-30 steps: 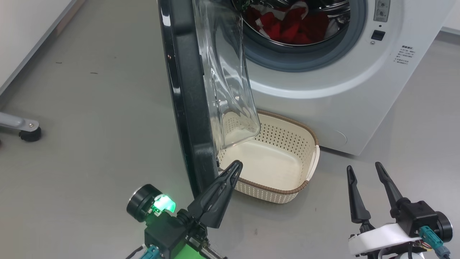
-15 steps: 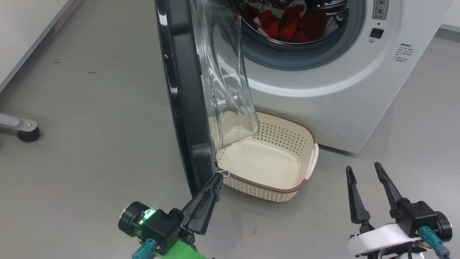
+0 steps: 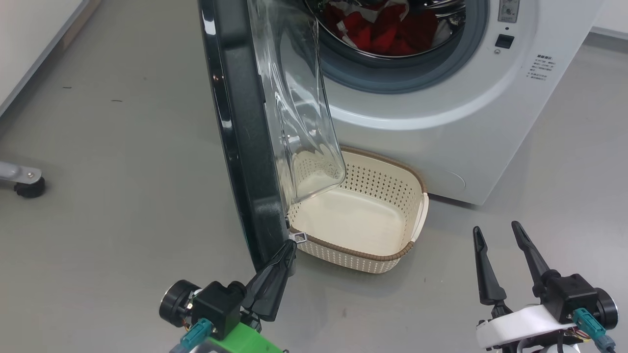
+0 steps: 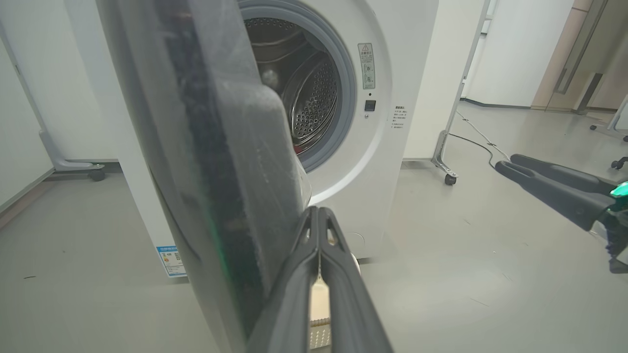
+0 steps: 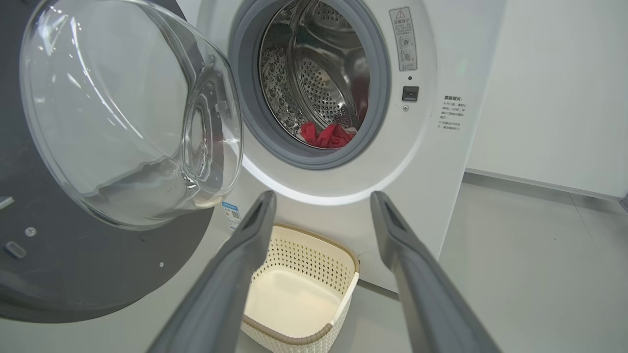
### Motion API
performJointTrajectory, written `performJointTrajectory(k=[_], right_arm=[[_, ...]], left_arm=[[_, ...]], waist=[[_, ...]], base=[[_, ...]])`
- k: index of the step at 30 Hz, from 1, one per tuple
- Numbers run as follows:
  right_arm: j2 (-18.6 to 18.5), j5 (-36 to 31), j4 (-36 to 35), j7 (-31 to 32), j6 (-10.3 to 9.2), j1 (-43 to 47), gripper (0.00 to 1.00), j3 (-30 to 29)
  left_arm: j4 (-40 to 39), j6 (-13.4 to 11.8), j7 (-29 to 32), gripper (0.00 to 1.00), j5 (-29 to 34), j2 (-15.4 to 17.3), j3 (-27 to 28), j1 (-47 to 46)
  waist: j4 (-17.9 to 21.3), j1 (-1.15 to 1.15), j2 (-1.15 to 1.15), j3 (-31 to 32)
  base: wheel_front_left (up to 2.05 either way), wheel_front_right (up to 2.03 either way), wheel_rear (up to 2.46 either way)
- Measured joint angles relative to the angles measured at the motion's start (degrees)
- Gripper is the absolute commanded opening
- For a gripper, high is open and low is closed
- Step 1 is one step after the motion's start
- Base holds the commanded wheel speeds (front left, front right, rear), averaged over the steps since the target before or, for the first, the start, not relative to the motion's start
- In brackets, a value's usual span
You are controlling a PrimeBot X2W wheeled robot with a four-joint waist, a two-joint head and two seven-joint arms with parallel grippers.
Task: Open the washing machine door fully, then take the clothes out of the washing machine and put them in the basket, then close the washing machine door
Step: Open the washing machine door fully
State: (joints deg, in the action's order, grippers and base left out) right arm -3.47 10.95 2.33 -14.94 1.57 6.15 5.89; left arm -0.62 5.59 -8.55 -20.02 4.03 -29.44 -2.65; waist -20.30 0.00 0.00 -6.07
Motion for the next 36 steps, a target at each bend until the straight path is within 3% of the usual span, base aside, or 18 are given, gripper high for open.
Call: performJointTrajectory(k=[21,36], right_arm=[[0.4,0.0,0.5,0.0,0.8,0.0,1.0,-1.8],[0.7,-0.5,0.7,0.0,1.35,0.0,1.0,-1.7]], left_arm=[[2.9,-0.9,-0.2,0.0,-1.5,-1.0,1.1,-1.0],[4.8,-3.9,-1.6,0.0,-2.1,-1.2,3.6,-0.7]], waist=[[0.1,0.0,0.0,-0.4],[-2.9,0.0,0.0,0.1]], base=[[0.0,0.0,0.0],[0.0,0.0,0.0]])
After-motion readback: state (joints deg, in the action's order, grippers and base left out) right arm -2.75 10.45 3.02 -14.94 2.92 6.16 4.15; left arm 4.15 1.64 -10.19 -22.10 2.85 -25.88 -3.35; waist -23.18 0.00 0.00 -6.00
